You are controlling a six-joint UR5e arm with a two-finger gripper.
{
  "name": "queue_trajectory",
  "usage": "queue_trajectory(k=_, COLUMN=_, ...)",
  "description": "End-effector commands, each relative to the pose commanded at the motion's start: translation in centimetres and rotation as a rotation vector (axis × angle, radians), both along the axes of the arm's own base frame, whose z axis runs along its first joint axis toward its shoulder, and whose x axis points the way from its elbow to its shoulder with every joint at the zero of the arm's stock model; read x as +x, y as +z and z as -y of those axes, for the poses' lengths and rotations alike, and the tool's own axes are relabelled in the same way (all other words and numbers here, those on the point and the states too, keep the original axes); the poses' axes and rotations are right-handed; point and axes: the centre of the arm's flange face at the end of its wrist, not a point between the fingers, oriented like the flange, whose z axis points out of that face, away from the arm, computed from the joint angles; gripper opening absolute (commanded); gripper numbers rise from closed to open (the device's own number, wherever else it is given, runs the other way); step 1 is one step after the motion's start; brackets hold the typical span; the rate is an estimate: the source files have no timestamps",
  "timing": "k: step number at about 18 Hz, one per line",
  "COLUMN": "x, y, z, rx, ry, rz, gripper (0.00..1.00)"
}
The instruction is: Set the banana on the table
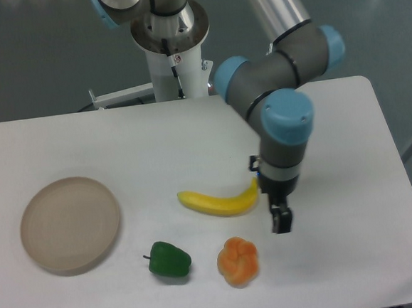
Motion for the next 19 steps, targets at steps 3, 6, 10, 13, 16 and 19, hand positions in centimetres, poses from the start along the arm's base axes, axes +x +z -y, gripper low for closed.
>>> queue_trajectory(k=3, x=-3.1, y=-0.2, z=0.7, rx=-0.003, ry=0.151, rz=0.034, gripper=1.00)
queue_trajectory(k=6, x=-3.8, y=-0.5, z=0.1, rx=-0.012, ry=0.226, rz=0.058, gripper=1.00)
queue_trajectory(k=10, x=-6.2, y=-2.1, z=0.6, rx=-0.019, ry=0.293, rz=0.072, gripper=1.00)
queue_trajectory(k=13, x=-6.7, y=-3.0, z=0.8, rx=-0.031, ry=0.304, rz=0.068, gripper=1.00)
queue_trajectory(k=16, x=-7.0, y=-2.9, z=1.1, rx=-0.048, ry=0.305, rz=0.058, gripper=1.00)
queue_trajectory(k=19, x=-7.2, y=-2.9, z=1.8, rx=-0.105, ry=0.316, rz=0.007, gripper=1.00)
